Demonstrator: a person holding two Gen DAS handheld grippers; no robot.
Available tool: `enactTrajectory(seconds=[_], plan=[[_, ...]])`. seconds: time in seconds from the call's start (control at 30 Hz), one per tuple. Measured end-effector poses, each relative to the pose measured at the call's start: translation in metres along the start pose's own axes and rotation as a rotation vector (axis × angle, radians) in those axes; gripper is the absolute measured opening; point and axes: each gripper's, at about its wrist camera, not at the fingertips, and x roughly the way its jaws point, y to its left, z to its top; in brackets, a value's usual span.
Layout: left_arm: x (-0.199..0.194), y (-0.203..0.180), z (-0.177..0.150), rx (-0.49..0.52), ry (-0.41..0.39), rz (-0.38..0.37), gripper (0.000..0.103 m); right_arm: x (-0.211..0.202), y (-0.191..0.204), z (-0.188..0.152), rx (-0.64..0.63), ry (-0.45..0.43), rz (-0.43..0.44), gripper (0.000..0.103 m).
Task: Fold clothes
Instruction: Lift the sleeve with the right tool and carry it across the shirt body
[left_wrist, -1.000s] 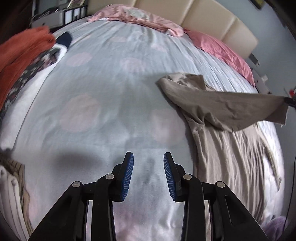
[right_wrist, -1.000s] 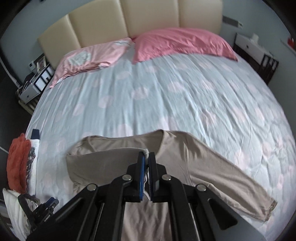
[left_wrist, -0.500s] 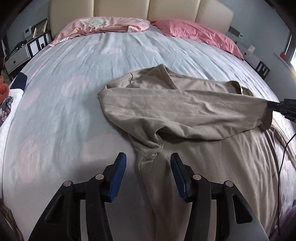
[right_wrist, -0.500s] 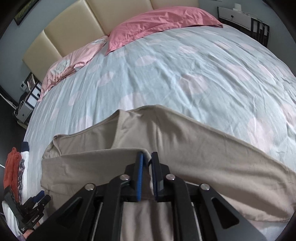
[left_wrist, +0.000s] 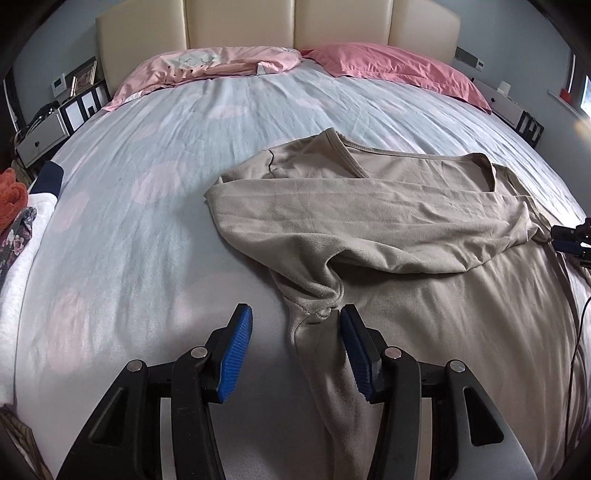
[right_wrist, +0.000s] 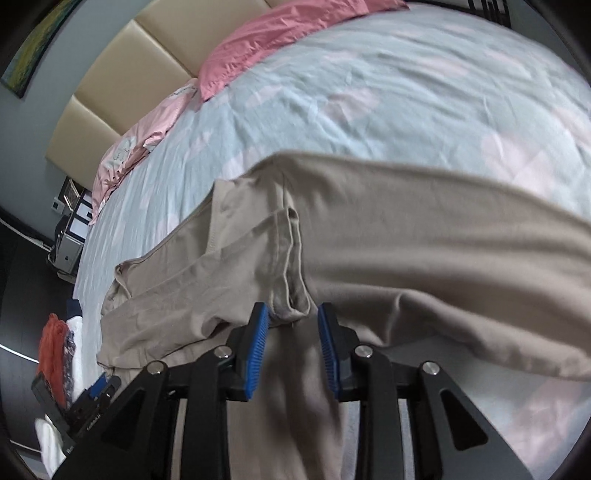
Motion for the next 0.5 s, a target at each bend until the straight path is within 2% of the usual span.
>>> enactTrajectory(seconds=[0.07,0.1,0.13,0.23,0.3,0.37,0.47,0.5], plan=[[0.0,0.001,0.0,-0.003,-0.008,0.009,0.051,0.003,0.002,-0.001,0.0,0.001,0.016,0.025],[-0.001,0.002,-0.001,-0.004,-0.013,0.013,0.051,0.003,0.004,-0.002,-0.011,-0.011,0.005,0.016],[-0.001,0.003,-0.001,-0.011,-0.019,0.012,0.051,0.003,0.007,-0.003,-0.022,-0.023,-0.005,0.013],[-0.004,0.001,0.0,-0.01,-0.04,-0.006,0.051,0.001,0.012,-0.002,-0.031,-0.043,-0.015,0.007],[-0.003,-0.006,0.0,0.026,-0.043,0.013,0.05,0.0,0.015,-0.002,-0.033,-0.05,-0.024,0.006],[0.002,-0.011,-0.001,0.05,-0.026,0.033,0.024,-0.004,0.015,-0.001,-0.033,-0.063,-0.038,0.006],[0.003,-0.007,-0.001,0.042,-0.022,0.053,0.009,-0.022,0.006,0.003,0.015,-0.121,-0.07,0.005],[0.003,-0.003,0.0,0.032,-0.018,0.062,0.009,-0.028,0.004,0.004,0.031,-0.14,-0.081,0.005]])
